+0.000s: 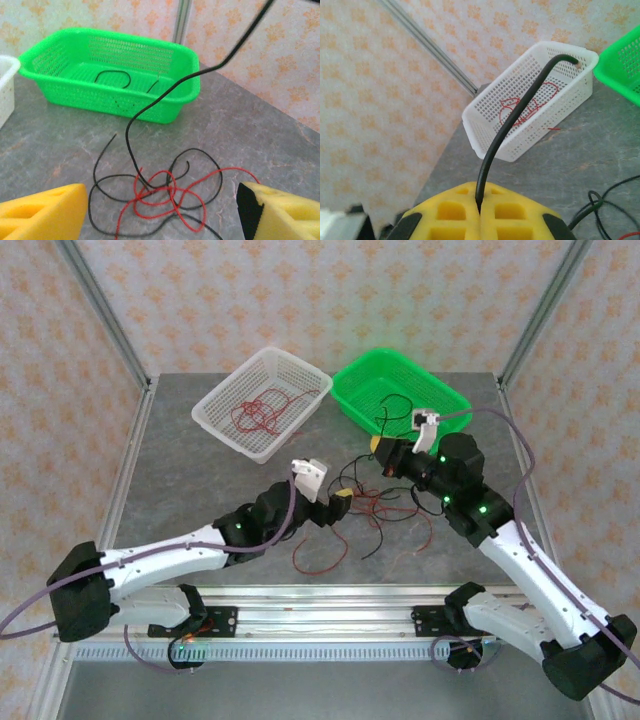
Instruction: Untangle the cables
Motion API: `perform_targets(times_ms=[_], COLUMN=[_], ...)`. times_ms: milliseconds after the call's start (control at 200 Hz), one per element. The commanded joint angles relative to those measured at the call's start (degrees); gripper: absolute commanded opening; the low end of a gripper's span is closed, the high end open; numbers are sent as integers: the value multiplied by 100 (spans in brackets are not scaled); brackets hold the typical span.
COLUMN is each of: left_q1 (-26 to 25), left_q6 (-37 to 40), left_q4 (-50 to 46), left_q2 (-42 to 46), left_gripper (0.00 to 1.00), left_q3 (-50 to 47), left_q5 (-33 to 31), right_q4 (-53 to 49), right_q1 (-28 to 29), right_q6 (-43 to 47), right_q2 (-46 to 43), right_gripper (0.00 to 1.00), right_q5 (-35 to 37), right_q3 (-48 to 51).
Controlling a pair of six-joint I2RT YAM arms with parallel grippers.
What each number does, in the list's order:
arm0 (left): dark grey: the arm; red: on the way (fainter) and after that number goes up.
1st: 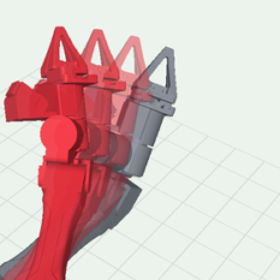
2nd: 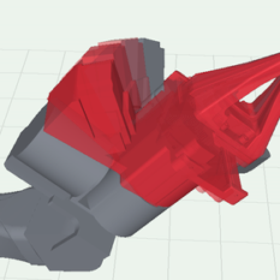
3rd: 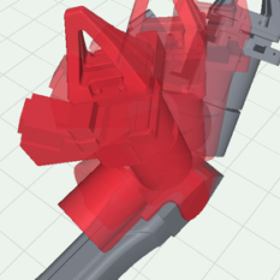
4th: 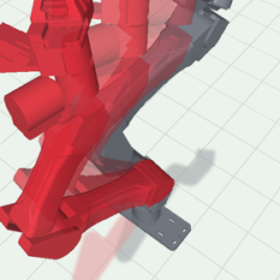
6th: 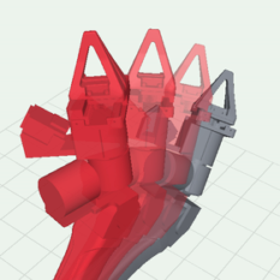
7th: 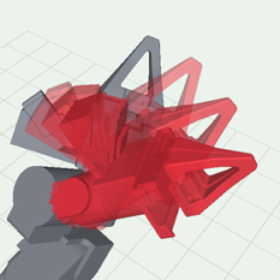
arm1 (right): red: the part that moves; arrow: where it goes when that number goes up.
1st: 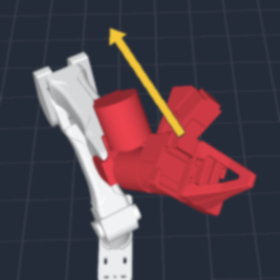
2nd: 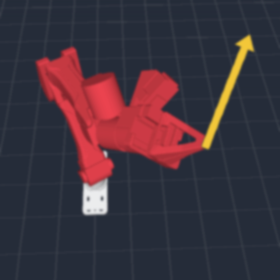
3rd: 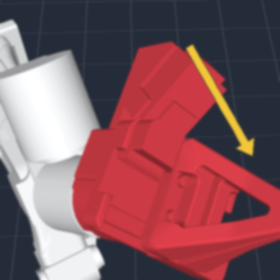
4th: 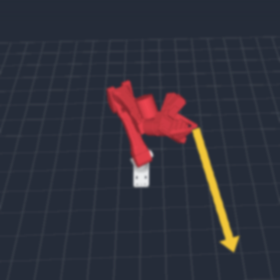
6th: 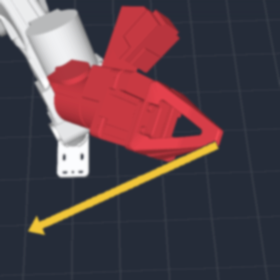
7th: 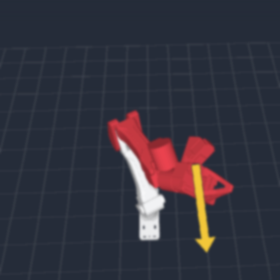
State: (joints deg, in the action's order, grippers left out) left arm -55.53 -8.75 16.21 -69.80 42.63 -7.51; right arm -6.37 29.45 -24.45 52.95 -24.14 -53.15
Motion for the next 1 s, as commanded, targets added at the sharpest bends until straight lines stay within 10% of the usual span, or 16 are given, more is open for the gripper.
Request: perform_targets(times_ms=[0, 320, 996], left_q1=[-24, 77, 1199], left_q6=[452, 678, -962], left_q4=[1297, 2967, 2931], left_q2=[-344, -1777, -2585], left_gripper=[81, 82, 79], left_q3=[-142, 52, -382], left_q5=[-458, -991, -1526], right_q4=[-31, -140, -680], right_q1=[-18, -18, -19], right_q6=[-691, -1561, -1662], right_q2=[86, -124, 43], right_gripper=[0, 0, 0], right_q5=[247, 410, 382], right_q3=[-240, -418, -1973])
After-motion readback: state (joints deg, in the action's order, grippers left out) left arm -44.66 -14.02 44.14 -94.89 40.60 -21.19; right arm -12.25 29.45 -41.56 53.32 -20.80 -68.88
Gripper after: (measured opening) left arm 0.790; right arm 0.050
